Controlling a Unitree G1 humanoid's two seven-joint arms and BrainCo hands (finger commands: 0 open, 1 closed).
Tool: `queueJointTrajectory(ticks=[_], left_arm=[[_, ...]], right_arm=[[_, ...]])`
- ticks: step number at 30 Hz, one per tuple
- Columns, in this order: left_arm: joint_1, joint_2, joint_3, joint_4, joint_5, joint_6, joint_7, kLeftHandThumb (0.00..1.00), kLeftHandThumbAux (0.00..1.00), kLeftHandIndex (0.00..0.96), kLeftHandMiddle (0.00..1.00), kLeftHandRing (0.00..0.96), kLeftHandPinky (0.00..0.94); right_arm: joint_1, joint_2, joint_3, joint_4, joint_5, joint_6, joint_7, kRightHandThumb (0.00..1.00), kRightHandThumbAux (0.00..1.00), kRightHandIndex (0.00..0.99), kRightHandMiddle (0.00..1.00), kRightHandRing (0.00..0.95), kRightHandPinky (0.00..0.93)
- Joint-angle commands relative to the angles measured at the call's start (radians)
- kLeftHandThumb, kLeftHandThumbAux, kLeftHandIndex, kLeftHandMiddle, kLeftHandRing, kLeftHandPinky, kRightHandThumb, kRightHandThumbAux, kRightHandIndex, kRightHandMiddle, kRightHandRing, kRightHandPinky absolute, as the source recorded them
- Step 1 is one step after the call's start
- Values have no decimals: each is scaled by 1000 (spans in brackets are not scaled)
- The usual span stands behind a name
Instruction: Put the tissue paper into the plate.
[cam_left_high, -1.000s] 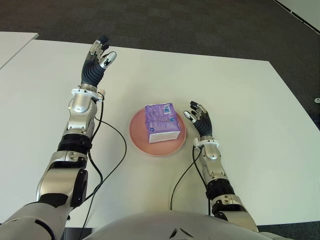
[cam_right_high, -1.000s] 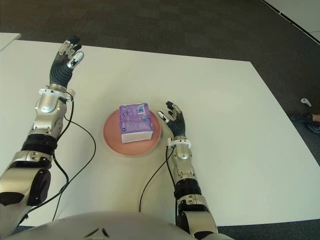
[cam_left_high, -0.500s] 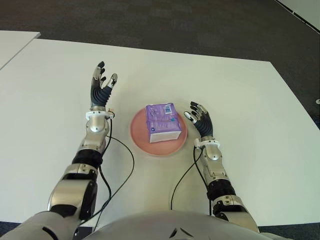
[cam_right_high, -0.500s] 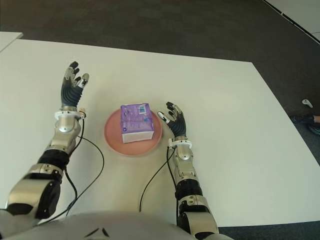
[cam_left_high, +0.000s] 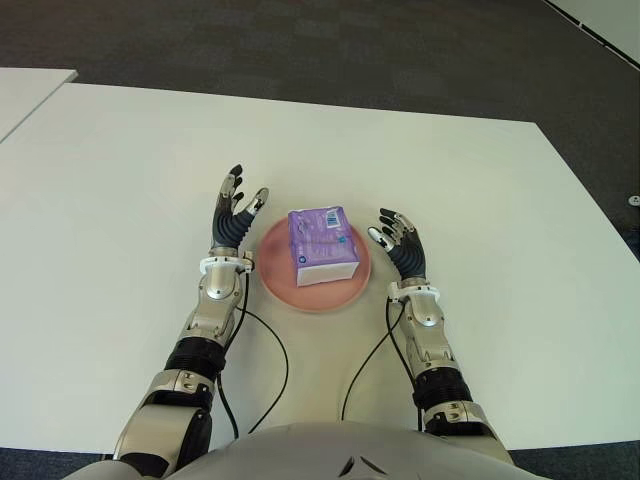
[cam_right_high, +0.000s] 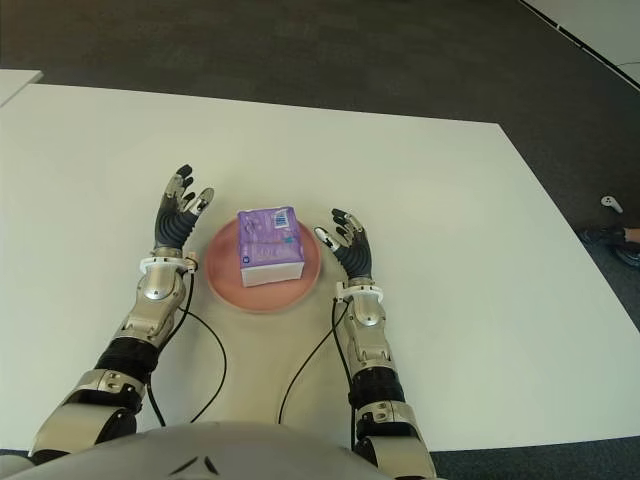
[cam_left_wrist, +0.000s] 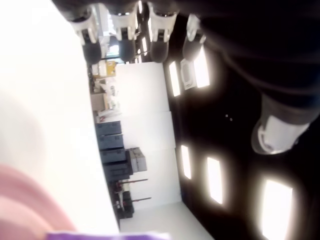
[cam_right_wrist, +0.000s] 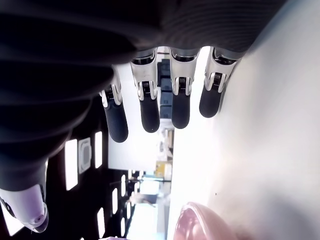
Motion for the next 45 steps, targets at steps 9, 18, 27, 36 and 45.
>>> queueJointTrajectory(ticks=[9,18,27,36,45], left_arm=[[2,32,-7,230,12,-129,-18,0,449,0,0,0,0],[8,31,-10,214,-6,-160,-51,0,455,0,0,0,0],[74,45,-2,99,-39,-132,-120,0,476,0,0,0,0],[81,39,28,32,-15,-54,-38,0,481,0,0,0,0],[101,8,28,-35,9,-8,43,0,473,0,0,0,0]], right_arm=[[35,5,4,21,-2,52,-4,580,626,270,221,177,177],[33,9,3,20,0,62,-9,578,625,269,220,172,167],[34,11,7,11,-4,76,-14,563,591,269,216,168,172],[38,7,7,2,-6,79,-13,535,578,261,214,168,181],[37,2,5,2,-5,80,-11,546,588,268,219,174,181]])
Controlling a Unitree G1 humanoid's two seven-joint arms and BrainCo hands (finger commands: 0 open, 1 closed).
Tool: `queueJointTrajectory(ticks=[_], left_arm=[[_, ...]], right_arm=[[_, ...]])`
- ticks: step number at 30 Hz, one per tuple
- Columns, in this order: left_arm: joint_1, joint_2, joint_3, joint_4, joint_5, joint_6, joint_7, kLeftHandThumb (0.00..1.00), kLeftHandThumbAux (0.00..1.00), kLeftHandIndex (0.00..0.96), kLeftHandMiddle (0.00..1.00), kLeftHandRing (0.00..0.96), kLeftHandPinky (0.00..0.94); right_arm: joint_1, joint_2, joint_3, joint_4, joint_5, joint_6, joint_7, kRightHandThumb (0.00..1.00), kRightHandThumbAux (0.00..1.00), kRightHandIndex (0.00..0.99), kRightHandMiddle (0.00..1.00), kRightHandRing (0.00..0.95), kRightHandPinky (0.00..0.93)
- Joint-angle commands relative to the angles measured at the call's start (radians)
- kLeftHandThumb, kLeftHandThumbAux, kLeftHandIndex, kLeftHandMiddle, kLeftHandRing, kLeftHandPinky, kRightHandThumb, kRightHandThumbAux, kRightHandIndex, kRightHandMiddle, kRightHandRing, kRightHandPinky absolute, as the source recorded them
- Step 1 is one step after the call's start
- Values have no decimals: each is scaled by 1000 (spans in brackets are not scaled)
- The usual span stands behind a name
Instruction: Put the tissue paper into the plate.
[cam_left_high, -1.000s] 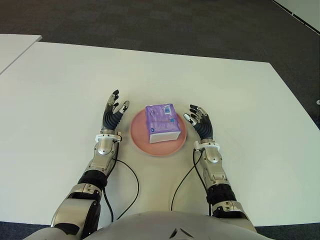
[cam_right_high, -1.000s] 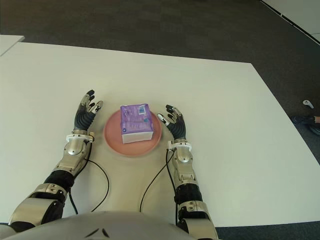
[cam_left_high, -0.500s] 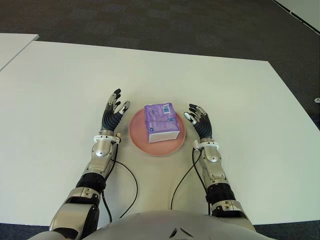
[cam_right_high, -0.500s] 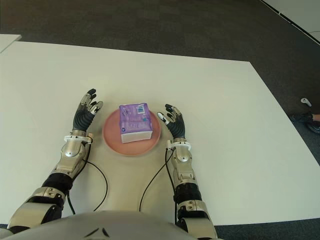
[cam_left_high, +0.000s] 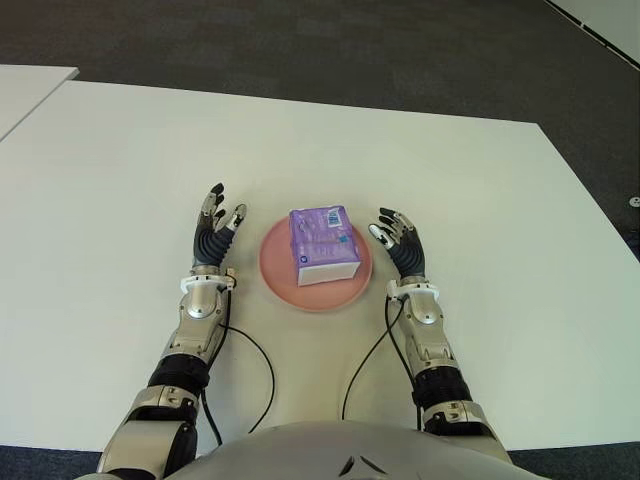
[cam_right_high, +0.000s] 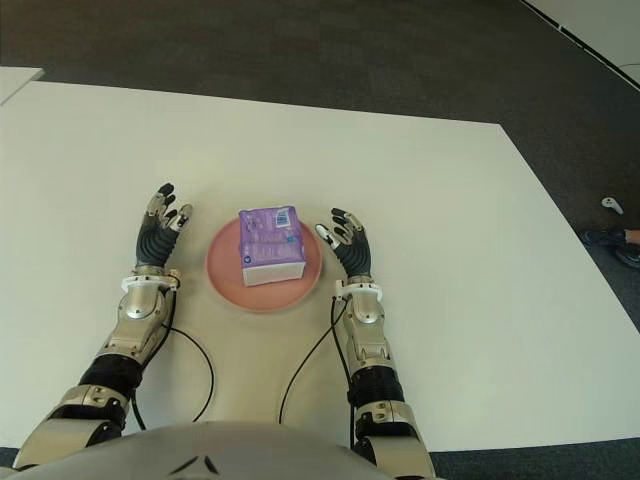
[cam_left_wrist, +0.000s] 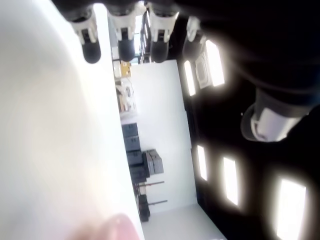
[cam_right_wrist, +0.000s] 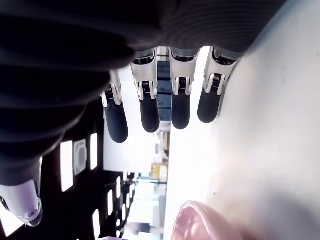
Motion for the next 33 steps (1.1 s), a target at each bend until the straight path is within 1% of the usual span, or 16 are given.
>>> queueJointTrajectory(ticks=[1,6,15,20,22,24,26,31,33], left_arm=[[39,-25,-7,-46,23,40,29,0,473,0,0,0,0],[50,-32,-8,-81,14,89,18,0,479,0,0,0,0],[69,-39,-13,-135,5,155,-8,0,495,0,0,0,0],[79,-32,-27,-171,-27,208,-83,0,491,0,0,0,0],[86,-32,-31,-198,-38,233,-107,0,490,0,0,0,0],[94,-33,-35,-230,-50,258,-127,0,489,0,0,0,0],[102,-37,-40,-264,-62,284,-144,0,488,0,0,0,0],[129,-55,-50,-367,-83,355,-165,0,483,0,0,0,0],[134,-57,-51,-386,-84,372,-167,0,481,0,0,0,0]], right_arm=[[35,-2,0,26,-1,46,0,549,589,268,219,173,178],[32,-3,0,31,0,43,1,558,593,268,216,167,172],[28,-7,-1,35,3,45,5,526,586,251,209,167,184],[22,3,-14,44,14,41,-7,531,591,218,194,156,172],[21,10,-21,48,16,38,-21,529,601,185,172,142,156],[19,15,-26,52,18,37,-32,514,612,162,155,130,138],[18,21,-31,57,21,36,-40,468,639,122,125,108,115],[15,35,-45,71,33,15,-54,381,686,70,81,75,92],[13,37,-48,76,35,9,-55,358,700,58,70,68,88]])
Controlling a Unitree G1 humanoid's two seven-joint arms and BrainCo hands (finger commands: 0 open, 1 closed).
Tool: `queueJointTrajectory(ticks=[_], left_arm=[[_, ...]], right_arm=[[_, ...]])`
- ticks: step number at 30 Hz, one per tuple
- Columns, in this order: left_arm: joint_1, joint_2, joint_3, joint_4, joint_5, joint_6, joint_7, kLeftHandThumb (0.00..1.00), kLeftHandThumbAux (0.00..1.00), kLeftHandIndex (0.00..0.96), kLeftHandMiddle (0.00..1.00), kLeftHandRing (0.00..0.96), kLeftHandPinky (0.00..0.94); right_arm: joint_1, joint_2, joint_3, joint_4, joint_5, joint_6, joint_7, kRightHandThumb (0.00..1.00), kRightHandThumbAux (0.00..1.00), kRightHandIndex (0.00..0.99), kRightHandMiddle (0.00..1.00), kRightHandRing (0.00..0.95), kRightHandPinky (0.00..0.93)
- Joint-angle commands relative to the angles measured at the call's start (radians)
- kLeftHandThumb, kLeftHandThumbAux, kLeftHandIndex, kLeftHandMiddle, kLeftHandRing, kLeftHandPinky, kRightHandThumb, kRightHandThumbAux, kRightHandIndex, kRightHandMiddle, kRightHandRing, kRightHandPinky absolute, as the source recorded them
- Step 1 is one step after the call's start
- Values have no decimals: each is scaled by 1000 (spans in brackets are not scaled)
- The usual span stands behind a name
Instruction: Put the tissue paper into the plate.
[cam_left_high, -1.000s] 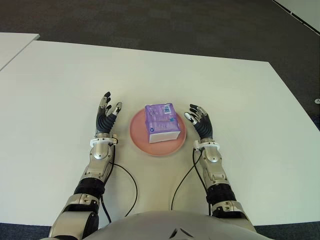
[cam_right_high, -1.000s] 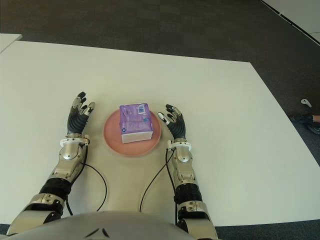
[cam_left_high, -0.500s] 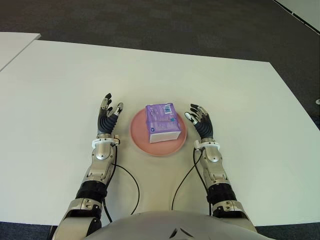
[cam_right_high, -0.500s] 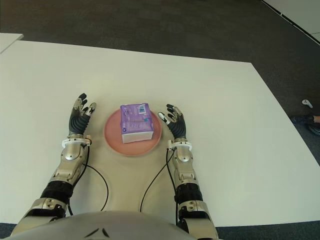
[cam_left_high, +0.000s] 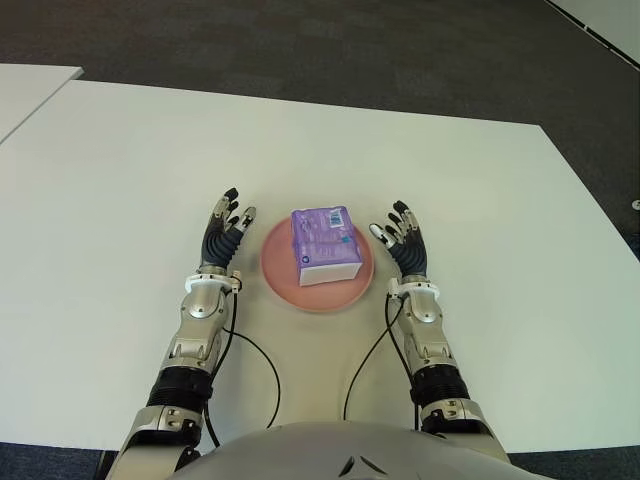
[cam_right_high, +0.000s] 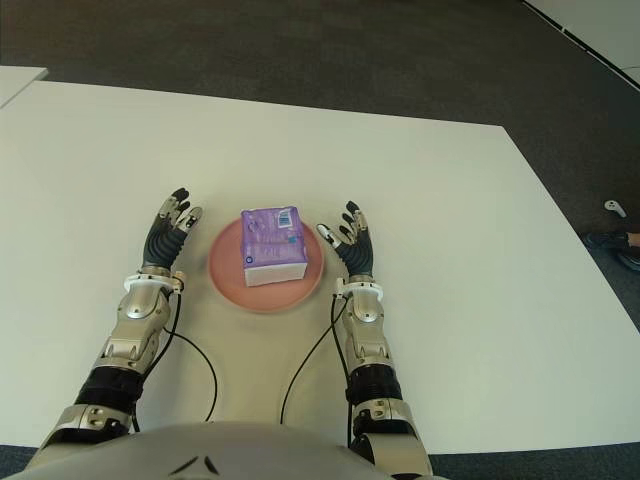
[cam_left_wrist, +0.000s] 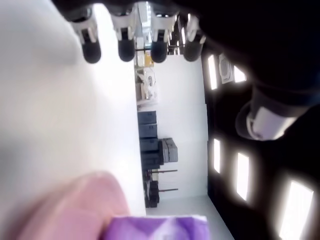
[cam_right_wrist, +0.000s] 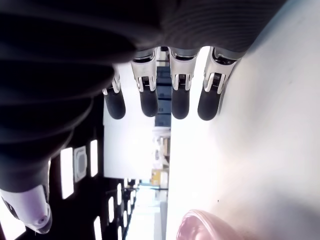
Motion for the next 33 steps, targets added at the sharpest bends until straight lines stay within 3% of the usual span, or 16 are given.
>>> queueJointTrajectory(ticks=[1,15,27,33], left_arm=[[33,-14,-12,-61,-9,66,-17,0,480,0,0,0,0],[57,-11,-9,-151,3,201,-16,0,466,0,0,0,0],[57,-19,-8,-182,-1,235,-13,0,467,0,0,0,0],[85,-52,-43,-310,10,293,-2,0,481,0,0,0,0]], right_arm=[[29,15,-17,52,21,20,-12,348,705,54,67,65,87],[23,21,-18,75,25,-3,-21,299,717,46,66,64,99],[22,28,-18,74,25,-7,-32,301,714,52,74,70,102],[24,30,-17,70,25,-6,-36,314,720,57,79,73,105]])
